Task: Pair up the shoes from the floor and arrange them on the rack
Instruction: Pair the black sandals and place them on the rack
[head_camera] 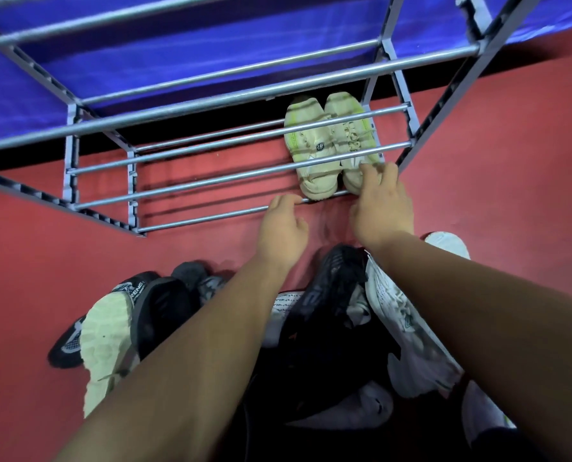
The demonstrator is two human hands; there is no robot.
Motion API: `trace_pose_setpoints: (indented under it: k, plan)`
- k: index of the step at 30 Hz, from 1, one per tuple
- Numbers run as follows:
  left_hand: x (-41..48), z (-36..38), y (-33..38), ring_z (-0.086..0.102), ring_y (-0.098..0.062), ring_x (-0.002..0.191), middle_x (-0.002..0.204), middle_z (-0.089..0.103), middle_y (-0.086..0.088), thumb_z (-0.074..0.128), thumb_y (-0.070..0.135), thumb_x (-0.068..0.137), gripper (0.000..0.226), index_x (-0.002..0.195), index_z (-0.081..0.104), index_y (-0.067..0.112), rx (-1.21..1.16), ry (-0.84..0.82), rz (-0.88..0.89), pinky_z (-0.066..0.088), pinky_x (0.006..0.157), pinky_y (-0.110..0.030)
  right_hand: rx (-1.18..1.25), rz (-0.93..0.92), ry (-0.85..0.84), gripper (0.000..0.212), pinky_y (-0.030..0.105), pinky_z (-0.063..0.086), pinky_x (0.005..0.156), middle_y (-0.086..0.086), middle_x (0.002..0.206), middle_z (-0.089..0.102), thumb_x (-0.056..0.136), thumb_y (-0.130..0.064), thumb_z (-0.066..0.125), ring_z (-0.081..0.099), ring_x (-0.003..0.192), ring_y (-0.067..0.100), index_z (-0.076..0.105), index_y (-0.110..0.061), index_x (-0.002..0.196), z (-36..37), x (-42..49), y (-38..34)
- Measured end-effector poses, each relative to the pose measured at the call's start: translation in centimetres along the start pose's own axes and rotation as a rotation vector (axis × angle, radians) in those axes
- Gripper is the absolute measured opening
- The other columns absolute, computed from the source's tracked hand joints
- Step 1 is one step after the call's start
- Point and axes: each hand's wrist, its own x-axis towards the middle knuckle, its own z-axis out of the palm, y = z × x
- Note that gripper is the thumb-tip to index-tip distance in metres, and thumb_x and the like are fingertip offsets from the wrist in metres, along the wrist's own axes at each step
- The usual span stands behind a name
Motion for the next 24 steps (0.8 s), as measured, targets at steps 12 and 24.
trace_pose_setpoints:
  k: [12, 24]
  plan:
    - [-11.8, -2.5, -2.3, 0.060, -0.021, 0.129, 0.146, 0.059, -0.004, 0.074, 0.023, 0.097, 0.060, 0.151, 0.050, 0.014, 0.019, -0.650, -0.228, 0.040, 0.097, -0.020, -0.104, -0.076, -0.661, 0.064, 0.045, 0.044, 0.111, 0.017, 0.143, 0.052, 0.096, -0.056, 0.056, 0.051, 0.132, 0.041, 0.052, -0.016, 0.146, -0.8, -7.5, -3.1]
    - [-16.9, -5.9, -3.7, 0.066, -0.023, 0.117, 0.122, 0.070, -0.004, 0.051, 0.000, 0.103, 0.035, 0.131, 0.068, 0.011, -0.139, -0.272, -0.297, 0.050, 0.103, -0.028, 0.194, -0.220, -0.442, 0.063, 0.040, 0.052, 0.083, 0.008, 0.106, 0.051, 0.069, -0.063, 0.089, 0.059, 0.090, 0.029, 0.066, -0.014, 0.101, -5.7, -9.6, -4.8]
